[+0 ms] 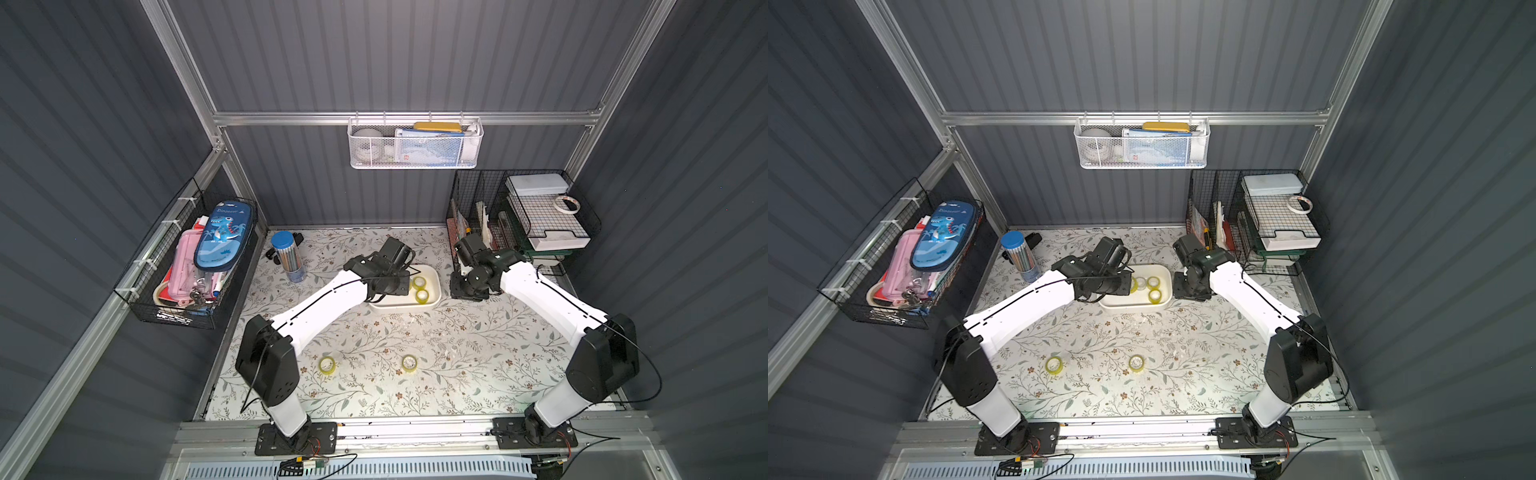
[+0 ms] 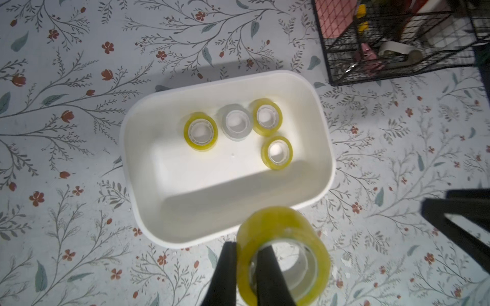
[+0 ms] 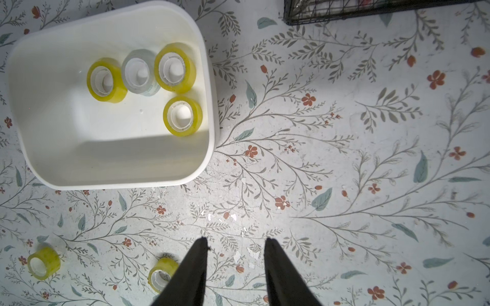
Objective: Put the transparent tape into the storage box
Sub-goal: Place the tape in the storage box.
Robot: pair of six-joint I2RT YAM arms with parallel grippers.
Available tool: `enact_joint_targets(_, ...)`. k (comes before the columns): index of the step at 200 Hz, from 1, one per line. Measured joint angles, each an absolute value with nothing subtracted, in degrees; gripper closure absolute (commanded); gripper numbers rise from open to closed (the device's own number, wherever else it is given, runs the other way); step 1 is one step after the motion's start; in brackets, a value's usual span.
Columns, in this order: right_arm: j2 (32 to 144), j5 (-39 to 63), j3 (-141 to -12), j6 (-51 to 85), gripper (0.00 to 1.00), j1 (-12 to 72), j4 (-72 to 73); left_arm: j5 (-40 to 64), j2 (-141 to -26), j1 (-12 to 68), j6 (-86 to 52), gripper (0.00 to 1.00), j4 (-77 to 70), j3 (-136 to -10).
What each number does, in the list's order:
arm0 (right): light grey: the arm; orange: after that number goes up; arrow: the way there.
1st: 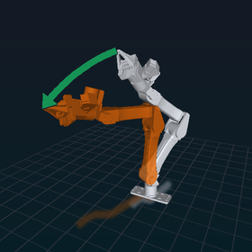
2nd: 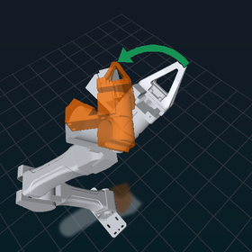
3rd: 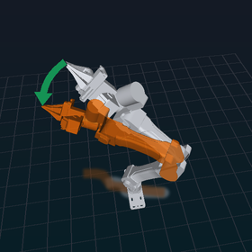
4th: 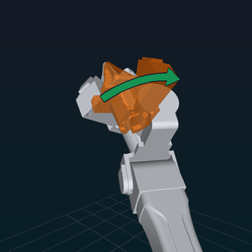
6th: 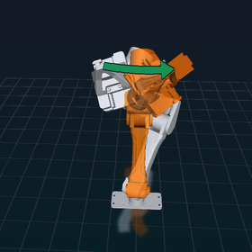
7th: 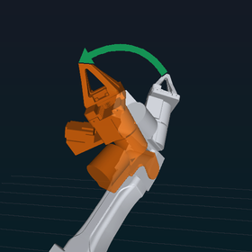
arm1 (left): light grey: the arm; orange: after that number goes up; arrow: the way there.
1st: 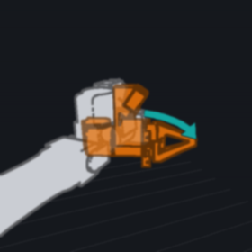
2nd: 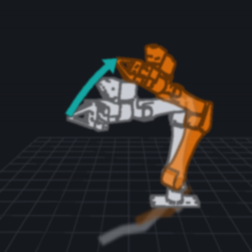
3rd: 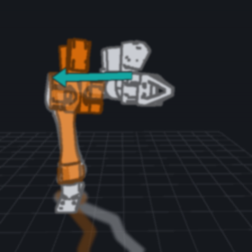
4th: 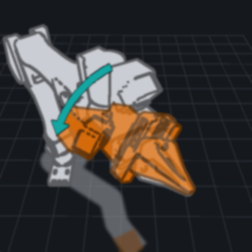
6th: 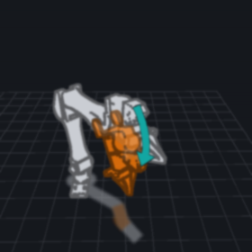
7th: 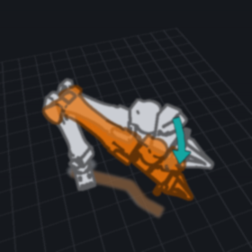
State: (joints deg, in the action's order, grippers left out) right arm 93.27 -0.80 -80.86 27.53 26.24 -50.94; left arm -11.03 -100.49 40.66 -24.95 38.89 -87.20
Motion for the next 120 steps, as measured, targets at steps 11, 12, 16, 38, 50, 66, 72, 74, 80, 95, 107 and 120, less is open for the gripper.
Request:
enact_joint_targets(11, 93.7, -0.9, -81.4, 27.5, 0.60, 26.0, -51.0, -10.2, -103.8, 39.3, -24.2, 1.00, 38.5, -87.9)
enact_joint_targets(12, 93.7, -0.9, -81.4, 27.5, 0.60, 26.0, -51.0, -10.2, -104.0, 39.2, -24.1, 1.00, 38.5, -87.9)
enact_joint_targets(16, 93.8, -0.9, -81.5, 27.5, 0.60, 25.8, -51.0, -9.9, -105.3, 38.7, -23.8, 1.00, 38.5, -88.2)
enact_joint_targets(38, 94.4, -0.9, -81.8, 27.5, 0.60, 24.6, -51.0, -8.4, -111.6, 37.4, -22.2, 1.00, 38.3, -90.4)
enact_joint_targets(50, 94.7, -0.8, -81.8, 27.4, 0.60, 23.9, -51.0, -7.6, -114.5, 37.2, -21.5, 1.00, 38.1, -91.7)
enact_joint_targets(66, 95.4, -0.8, -82.0, 27.4, 0.60, 23.0, -51.1, -6.3, -117.6, 37.2, -20.8, 1.00, 37.7, -93.3)
enact_joint_targets(72, 95.7, -0.8, -82.1, 27.4, 0.60, 22.8, -51.1, -5.9, -118.5, 37.2, -20.6, 1.00, 37.5, -93.7)
enact_joint_targets(74, 95.7, -0.8, -82.1, 27.4, 0.60, 22.7, -51.1, -5.7, -118.8, 37.2, -20.5, 1.00, 37.5, -93.9)
enact_joint_targets(80, 95.9, -0.8, -82.2, 27.4, 0.60, 22.5, -51.1, -5.5, -119.4, 37.2, -20.4, 1.00, 37.3, -94.1)
enact_joint_targets(95, 96.1, -0.7, -82.2, 27.4, 0.60, 22.1, -51.2, -4.8, -120.3, 37.2, -20.2, 1.00, 37.1, -94.3)
enact_joint_targets(107, 96.1, -0.6, -82.2, 27.4, 0.60, 21.8, -51.2, -4.4, -120.7, 37.2, -20.0, 1.00, 37.1, -94.3)
enact_joint_targets(120, 96.1, -0.6, -82.2, 27.4, 0.60, 21.8, -51.2, -4.1, -121.0, 37.1, -19.9, 1.00, 37.1, -94.3)
